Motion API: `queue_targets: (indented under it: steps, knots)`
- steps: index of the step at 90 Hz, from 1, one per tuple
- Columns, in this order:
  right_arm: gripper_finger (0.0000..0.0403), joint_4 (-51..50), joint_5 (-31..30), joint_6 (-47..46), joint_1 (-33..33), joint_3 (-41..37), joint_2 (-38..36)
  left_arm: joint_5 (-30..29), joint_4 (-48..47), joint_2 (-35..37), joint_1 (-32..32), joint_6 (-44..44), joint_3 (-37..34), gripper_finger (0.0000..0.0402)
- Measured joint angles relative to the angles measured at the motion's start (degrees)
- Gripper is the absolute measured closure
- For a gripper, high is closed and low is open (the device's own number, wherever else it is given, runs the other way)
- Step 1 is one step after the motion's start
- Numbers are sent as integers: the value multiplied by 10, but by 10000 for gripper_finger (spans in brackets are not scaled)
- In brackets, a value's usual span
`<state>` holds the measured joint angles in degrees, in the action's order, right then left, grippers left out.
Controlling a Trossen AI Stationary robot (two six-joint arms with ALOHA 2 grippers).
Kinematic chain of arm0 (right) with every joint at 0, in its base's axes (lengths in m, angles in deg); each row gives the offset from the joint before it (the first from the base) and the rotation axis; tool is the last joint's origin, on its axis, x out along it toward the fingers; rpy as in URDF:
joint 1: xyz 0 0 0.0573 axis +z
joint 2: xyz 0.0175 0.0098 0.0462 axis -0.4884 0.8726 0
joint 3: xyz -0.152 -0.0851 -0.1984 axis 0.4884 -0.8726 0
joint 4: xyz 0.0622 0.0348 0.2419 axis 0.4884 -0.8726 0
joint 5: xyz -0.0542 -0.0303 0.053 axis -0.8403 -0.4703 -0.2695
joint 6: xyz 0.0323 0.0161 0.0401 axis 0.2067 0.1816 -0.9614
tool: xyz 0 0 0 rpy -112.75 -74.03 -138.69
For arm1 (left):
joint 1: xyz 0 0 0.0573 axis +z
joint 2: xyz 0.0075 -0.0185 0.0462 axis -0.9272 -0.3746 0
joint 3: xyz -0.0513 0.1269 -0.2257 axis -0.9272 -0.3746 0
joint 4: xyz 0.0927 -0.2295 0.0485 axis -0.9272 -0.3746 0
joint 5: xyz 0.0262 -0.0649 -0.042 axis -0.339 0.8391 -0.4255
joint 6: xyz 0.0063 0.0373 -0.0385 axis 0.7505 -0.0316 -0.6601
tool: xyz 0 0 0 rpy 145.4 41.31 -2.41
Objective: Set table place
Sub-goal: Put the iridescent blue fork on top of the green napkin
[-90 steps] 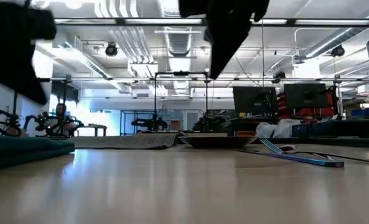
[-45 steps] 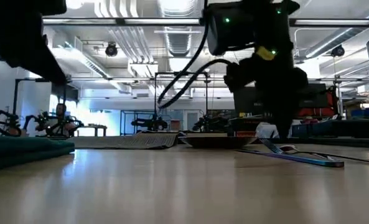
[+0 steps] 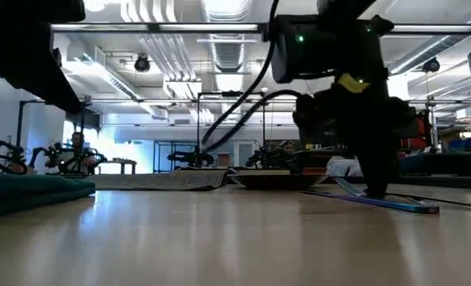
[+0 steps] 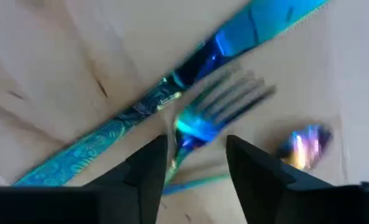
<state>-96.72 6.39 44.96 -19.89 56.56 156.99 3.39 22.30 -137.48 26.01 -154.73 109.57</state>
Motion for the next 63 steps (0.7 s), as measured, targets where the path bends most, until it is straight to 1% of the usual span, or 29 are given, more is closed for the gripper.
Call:
queue_targets:
  steps: [19, 41, 63]
  knots:
    - [304, 11, 0, -8, 1, -8, 0, 0, 0, 0, 0, 7, 0, 326]
    - [392, 13, 3, -1, 2, -8, 0, 0, 1, 0, 0, 7, 0, 326]
    - [402, -2, -3, 10, 2, 17, 1, 0, 2, 0, 0, 7, 0, 326]
